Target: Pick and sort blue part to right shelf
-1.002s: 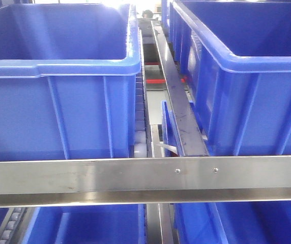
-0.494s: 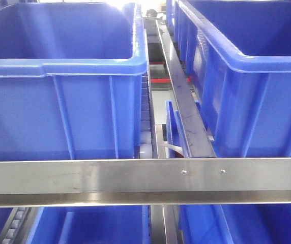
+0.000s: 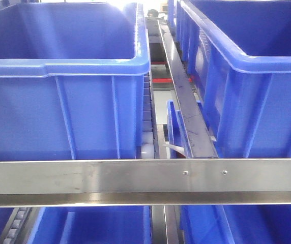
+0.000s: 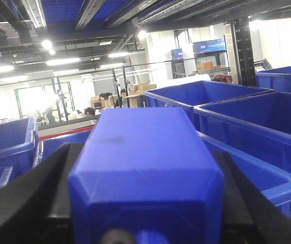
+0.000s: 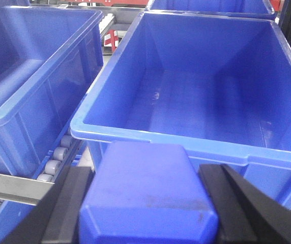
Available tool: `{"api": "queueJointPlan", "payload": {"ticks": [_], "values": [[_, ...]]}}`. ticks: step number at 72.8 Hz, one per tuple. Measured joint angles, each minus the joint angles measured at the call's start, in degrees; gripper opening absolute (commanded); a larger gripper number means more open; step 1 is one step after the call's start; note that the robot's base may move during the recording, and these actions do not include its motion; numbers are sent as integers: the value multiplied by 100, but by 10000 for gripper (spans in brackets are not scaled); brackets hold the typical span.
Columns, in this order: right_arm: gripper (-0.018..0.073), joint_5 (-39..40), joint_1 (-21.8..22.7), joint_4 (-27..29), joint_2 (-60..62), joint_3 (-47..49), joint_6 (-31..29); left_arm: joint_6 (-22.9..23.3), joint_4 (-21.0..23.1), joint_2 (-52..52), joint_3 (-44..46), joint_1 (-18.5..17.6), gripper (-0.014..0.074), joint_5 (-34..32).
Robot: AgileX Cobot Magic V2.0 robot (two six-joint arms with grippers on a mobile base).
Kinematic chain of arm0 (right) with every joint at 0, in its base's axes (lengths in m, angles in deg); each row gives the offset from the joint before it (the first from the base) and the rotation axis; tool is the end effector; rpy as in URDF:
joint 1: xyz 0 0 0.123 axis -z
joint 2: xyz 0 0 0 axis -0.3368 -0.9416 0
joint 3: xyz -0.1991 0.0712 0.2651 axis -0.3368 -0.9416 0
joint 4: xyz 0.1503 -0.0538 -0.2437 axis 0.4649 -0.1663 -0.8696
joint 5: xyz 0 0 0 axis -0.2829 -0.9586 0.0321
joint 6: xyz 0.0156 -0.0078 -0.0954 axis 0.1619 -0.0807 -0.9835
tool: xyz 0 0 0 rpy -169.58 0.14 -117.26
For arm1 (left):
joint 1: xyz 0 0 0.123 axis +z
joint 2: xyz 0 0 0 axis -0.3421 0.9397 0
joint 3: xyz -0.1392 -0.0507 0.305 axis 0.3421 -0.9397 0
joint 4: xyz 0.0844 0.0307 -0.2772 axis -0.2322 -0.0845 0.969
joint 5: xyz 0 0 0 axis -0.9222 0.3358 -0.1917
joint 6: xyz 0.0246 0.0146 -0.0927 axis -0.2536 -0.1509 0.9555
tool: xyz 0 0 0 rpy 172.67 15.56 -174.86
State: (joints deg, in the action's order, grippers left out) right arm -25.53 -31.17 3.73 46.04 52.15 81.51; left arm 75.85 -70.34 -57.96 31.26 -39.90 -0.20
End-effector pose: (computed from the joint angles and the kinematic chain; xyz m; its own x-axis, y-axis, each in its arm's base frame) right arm -0.0224 -0.0046 0.3356 -0.1285 0.0186 -0.9915 -0.1938 0.9801 0.0435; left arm 0.0309 -0.0138 0.2745 0.3351 0.0395 -0.9413 0.3154 0.9368 0.1516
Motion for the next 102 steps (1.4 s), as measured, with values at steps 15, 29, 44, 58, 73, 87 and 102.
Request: {"api": "queueJointPlan", "payload": {"ticks": [15,29,44,58,73,87,102], "values": [[215,0,0,0,0,0,0,0,-12,0,0,0,335,-57],[215,0,0,0,0,0,0,0,-14,0,0,0,335,-57],[215,0,0,0,0,0,0,0,-14,0,0,0,335,-57],[215,0,0,0,0,0,0,0,-14,0,0,0,335,-450],[215,0,0,0,0,0,0,0,-24,0,0,0,335,-638],[215,0,0,0,0,0,0,0,-24,0,75,0,335,-452],[215,0,0,0,0,0,0,0,-24,878,1507,0,335,840]]}}
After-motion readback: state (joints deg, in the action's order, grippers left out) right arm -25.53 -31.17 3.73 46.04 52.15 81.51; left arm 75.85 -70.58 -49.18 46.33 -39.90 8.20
